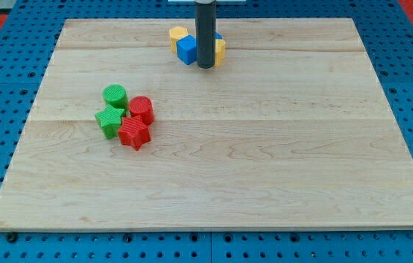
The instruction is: Push the blue triangle towards the top left
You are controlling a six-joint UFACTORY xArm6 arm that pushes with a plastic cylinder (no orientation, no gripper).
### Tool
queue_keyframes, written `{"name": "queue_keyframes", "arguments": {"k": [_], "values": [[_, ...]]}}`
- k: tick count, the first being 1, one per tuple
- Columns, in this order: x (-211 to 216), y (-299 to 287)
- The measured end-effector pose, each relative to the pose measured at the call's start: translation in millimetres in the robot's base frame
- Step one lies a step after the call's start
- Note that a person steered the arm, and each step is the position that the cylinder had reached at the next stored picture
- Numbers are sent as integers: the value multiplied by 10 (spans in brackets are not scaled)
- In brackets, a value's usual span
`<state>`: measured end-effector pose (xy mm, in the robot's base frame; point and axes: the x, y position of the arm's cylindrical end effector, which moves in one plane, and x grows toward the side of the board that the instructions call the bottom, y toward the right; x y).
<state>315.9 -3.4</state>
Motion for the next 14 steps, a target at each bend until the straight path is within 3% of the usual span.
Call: {"name": "queue_keyframes", "arguments": {"k": [7, 10, 11, 12, 14], "values": [[360, -104], [-681, 1208], [-1046, 670], [-1076, -79], [-1028, 369]]}}
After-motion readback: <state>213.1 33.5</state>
